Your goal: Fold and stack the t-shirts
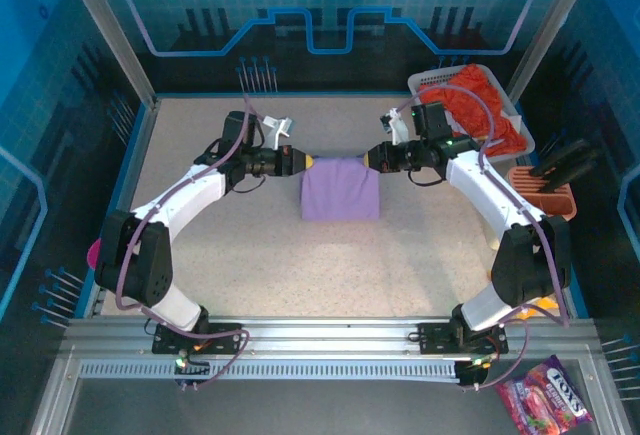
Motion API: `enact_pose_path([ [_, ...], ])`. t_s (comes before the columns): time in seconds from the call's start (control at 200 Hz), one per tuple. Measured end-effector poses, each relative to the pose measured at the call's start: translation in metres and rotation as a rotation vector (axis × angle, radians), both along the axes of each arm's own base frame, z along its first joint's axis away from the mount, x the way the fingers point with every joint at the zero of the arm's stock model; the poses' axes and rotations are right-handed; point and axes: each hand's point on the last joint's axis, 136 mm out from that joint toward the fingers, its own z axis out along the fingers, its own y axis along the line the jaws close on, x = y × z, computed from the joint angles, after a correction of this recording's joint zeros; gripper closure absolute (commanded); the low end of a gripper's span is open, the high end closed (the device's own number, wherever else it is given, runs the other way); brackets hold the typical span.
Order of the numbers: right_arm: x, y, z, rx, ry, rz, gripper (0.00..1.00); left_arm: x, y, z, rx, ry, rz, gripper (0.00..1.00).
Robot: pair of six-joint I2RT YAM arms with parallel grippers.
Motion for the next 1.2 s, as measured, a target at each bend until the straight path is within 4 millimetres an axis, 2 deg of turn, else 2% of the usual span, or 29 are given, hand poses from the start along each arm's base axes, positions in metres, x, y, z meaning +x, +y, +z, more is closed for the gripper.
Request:
enact_pose_path([
  [0.105,-0.002,-0.001,-0.004,-0.002,0.011,-0.001,1.0,-0.006,-0.006,-0.002,-0.008,0.011,-0.009,1.0],
  [0.23,-0.013,-0.004,-0.012,-0.01,0.039,0.0,1.0,-0.024,-0.013,-0.01,-0.012,0.044,-0.025,1.0],
  [0.445,-0.042,-0.012,-0.012,-0.021,0.034,0.013,1.0,-0.068,-0.033,-0.015,-0.005,0.052,-0.074,1.0],
  [0.61,-0.066,-0.02,-0.017,-0.027,0.033,0.009,1.0,-0.09,-0.041,-0.014,0.0,0.039,-0.085,1.0],
  [0.86,-0.093,-0.03,-0.01,-0.041,0.015,-0.008,1.0,-0.115,-0.057,0.007,-0.011,-0.004,-0.099,1.0],
  [1.031,-0.099,-0.033,-0.002,-0.038,-0.001,-0.013,1.0,-0.124,-0.06,0.02,-0.023,-0.025,-0.089,1.0],
  [1.201,-0.089,-0.03,-0.008,-0.047,0.033,-0.012,1.0,-0.117,-0.055,0.008,0.019,-0.005,-0.045,1.0],
])
